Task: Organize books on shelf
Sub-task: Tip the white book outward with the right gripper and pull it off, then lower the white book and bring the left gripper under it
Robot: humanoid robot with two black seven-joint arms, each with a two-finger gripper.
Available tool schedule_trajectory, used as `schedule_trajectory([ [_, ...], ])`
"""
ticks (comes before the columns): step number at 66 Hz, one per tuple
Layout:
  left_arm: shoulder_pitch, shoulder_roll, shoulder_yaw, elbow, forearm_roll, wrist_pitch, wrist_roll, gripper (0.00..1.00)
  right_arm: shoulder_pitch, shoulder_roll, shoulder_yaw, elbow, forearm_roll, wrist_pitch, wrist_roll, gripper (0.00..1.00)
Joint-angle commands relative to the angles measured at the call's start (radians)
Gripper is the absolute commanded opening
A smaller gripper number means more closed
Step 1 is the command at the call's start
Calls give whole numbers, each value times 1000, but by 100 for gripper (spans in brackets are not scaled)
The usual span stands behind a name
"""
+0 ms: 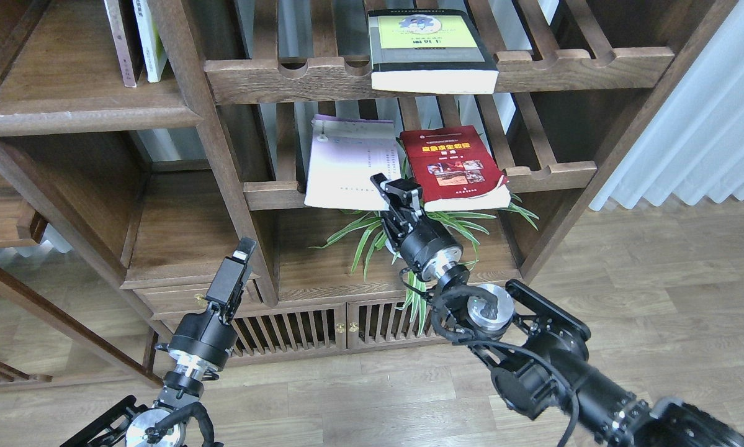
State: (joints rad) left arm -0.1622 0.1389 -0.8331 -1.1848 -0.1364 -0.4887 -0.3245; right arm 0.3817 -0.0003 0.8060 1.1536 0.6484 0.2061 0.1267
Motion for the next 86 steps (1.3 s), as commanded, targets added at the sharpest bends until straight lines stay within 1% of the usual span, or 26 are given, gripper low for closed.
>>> schedule_trajectory([
  [1, -3, 45, 8, -64, -91, 0, 2, 99, -33, -27, -2, 47, -1, 38, -19, 5],
  [7, -5, 99, 20, -93, -152, 0, 2, 99, -61, -47, -4, 55, -1, 72, -30, 5],
  [12, -8, 157, 32, -111, -189, 0, 4, 99, -76, -55, -7, 55, -3, 108, -48, 5],
  [16, -8, 195, 35, -133, -210, 0, 27, 99, -92, -56, -13, 58, -6, 134, -62, 5],
  [19, -7, 218, 37, -147, -227, 0, 59, 99, -103, -56, -18, 60, -16, 151, -75, 5],
  [20, -7, 234, 37, -154, -241, 0, 79, 99, -112, -56, -18, 61, -29, 160, -82, 5],
  [24, -8, 257, 42, -168, -270, 0, 122, 99, -127, -55, -18, 60, -55, 174, -91, 5],
  [25, -8, 264, 43, -174, -284, 0, 143, 99, -133, -53, -18, 60, -65, 180, -96, 5],
  [26, -8, 266, 43, -176, -289, 0, 148, 99, -136, -53, -18, 60, -67, 182, -96, 5],
  [27, -10, 271, 42, -179, -299, 0, 165, 99, -141, -52, -18, 60, -76, 185, -101, 5],
  [34, -10, 294, 38, -193, -321, 0, 220, 99, -162, -50, -19, 60, -88, 199, -113, 5],
  [39, -10, 315, 38, -196, -322, 0, 251, 99, -175, -52, -21, 60, -95, 208, -125, 5],
  [44, -10, 338, 42, -196, -322, 0, 285, 99, -193, -52, -22, 60, -119, 227, -134, 5],
  [45, -8, 352, 42, -196, -324, 0, 297, 99, -207, -52, -22, 61, -142, 242, -139, 5],
  [57, -10, 416, 46, -196, -367, 0, 303, 99, -238, -53, -36, 60, -187, 260, -167, 5],
  [60, -11, 430, 51, -196, -374, 0, 311, 99, -241, -52, -37, 60, -188, 262, -173, 5],
  [63, -14, 444, 52, -196, -379, 0, 332, 99, -241, -50, -37, 60, -190, 263, -176, 5],
  [66, -14, 462, 52, -196, -384, 0, 375, 99, -241, -50, -44, 60, -196, 265, -179, 5],
  [68, -14, 465, 52, -196, -387, 0, 389, 99, -241, -50, -50, 60, -199, 265, -179, 5],
  [69, -16, 467, 52, -196, -391, 0, 404, 99, -241, -50, -57, 58, -204, 265, -179, 5],
  [73, -16, 469, 54, -196, -408, 0, 433, 98, -241, -49, -67, 58, -216, 266, -179, 5],
  [79, -16, 467, 52, -196, -410, 0, 449, 98, -245, -49, -73, 54, -230, 271, -180, 5],
  [86, -17, 467, 52, -196, -410, 0, 452, 98, -253, -46, -73, 52, -246, 271, -182, 5],
])
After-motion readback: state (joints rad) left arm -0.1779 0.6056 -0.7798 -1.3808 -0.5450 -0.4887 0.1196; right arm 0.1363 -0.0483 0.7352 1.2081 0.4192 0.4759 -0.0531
